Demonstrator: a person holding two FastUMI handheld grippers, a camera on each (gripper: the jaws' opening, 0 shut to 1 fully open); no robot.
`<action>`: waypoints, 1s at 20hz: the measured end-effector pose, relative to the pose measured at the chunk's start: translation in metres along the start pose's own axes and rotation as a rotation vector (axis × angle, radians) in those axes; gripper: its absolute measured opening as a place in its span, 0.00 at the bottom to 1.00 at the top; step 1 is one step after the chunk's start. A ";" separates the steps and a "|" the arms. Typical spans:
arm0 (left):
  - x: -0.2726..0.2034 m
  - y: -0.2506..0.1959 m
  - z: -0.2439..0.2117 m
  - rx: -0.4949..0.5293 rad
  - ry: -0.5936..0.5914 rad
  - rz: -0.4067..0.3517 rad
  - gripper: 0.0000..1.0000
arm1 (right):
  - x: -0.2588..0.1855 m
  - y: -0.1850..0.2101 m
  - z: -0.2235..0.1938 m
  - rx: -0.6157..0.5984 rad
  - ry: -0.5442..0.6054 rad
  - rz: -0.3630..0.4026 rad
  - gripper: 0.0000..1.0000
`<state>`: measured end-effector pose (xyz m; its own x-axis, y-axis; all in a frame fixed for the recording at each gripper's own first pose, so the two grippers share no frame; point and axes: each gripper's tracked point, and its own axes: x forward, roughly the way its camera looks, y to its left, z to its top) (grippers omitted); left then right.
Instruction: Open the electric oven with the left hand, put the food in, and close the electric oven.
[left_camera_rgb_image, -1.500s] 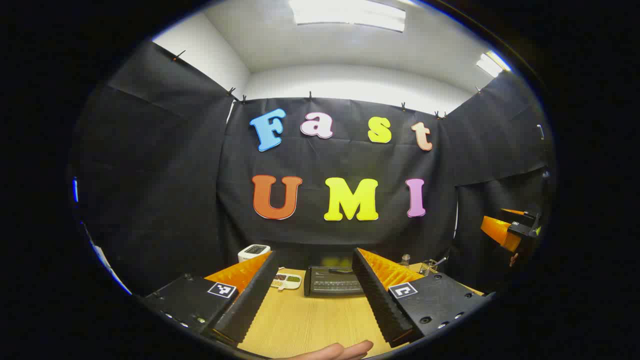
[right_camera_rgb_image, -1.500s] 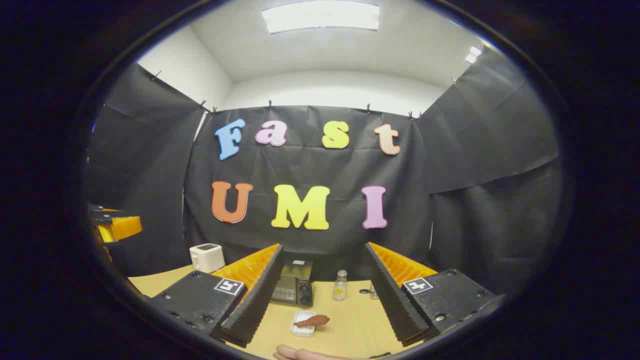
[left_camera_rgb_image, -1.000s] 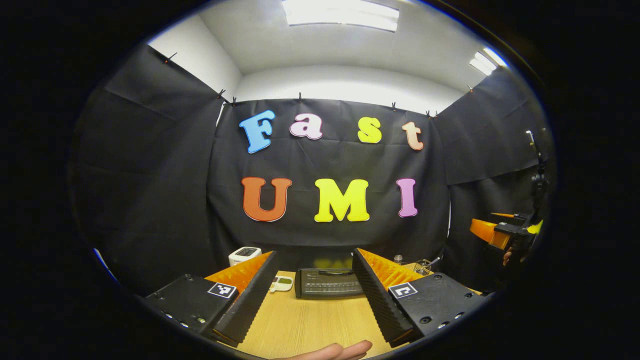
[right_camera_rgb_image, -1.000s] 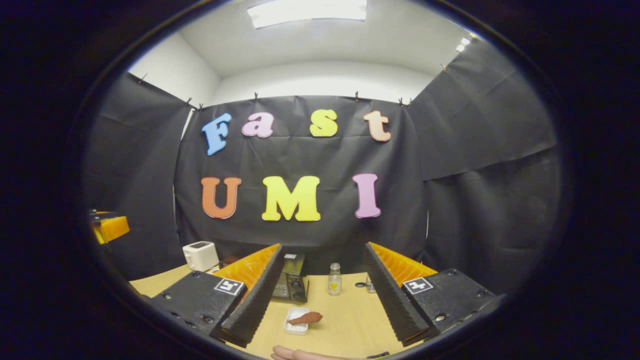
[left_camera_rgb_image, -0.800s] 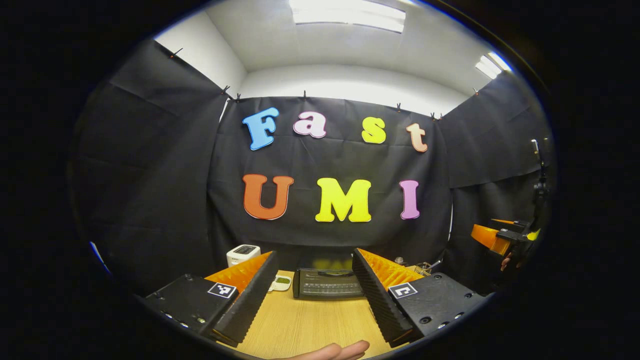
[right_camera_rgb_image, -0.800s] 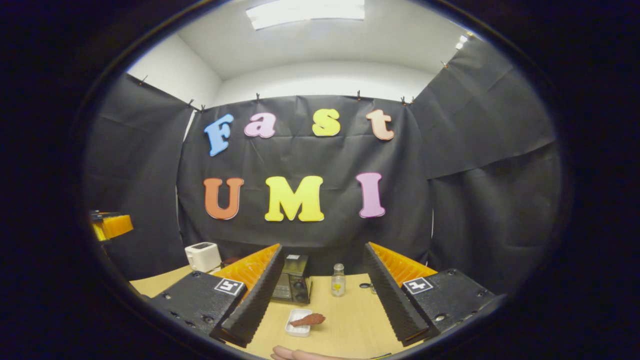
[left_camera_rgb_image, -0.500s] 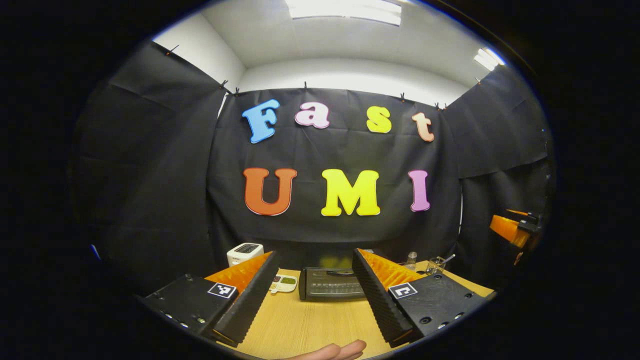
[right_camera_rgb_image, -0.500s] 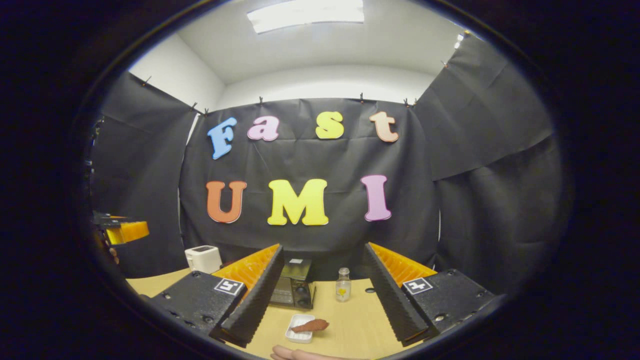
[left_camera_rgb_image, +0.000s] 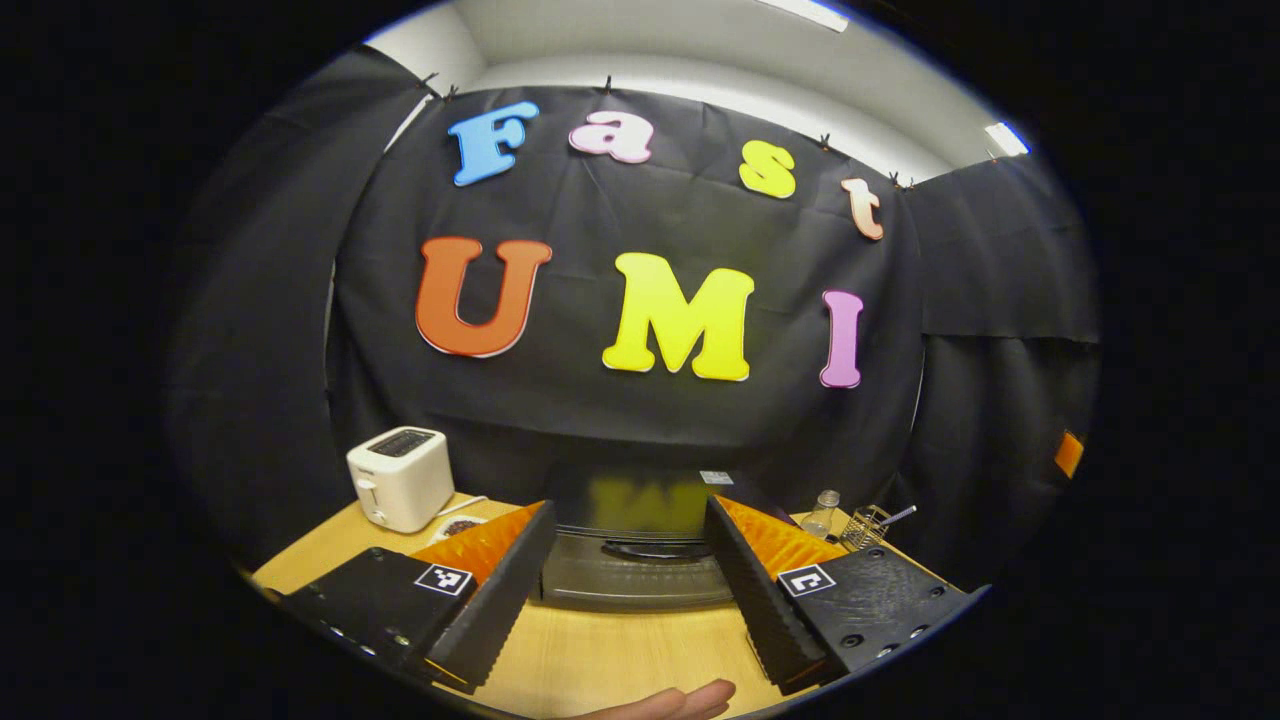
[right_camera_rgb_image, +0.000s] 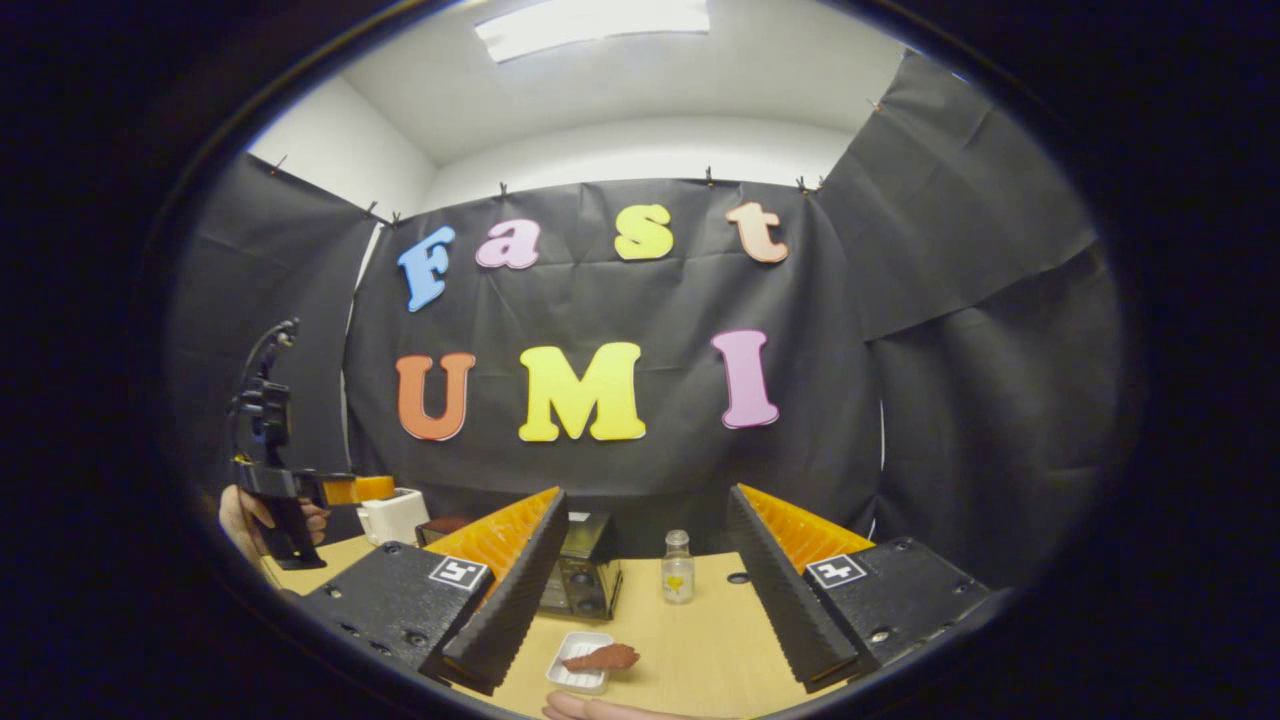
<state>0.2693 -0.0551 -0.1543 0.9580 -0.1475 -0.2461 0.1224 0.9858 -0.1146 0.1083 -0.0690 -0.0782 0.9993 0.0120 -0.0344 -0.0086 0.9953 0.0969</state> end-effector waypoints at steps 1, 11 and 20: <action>0.016 -0.003 -0.008 0.021 0.024 -0.014 0.95 | 0.002 -0.006 -0.002 -0.002 0.001 -0.009 1.00; 0.125 -0.023 -0.069 0.105 0.176 0.011 0.95 | -0.009 -0.053 -0.029 -0.012 0.053 -0.042 1.00; 0.145 -0.020 -0.089 0.121 0.230 0.048 0.97 | -0.025 -0.088 -0.032 -0.029 0.056 -0.111 0.96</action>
<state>0.3823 -0.1032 -0.2731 0.8810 -0.1007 -0.4623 0.1212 0.9925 0.0149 0.0826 -0.1539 -0.1173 0.9907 -0.0942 -0.0986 0.1004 0.9931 0.0603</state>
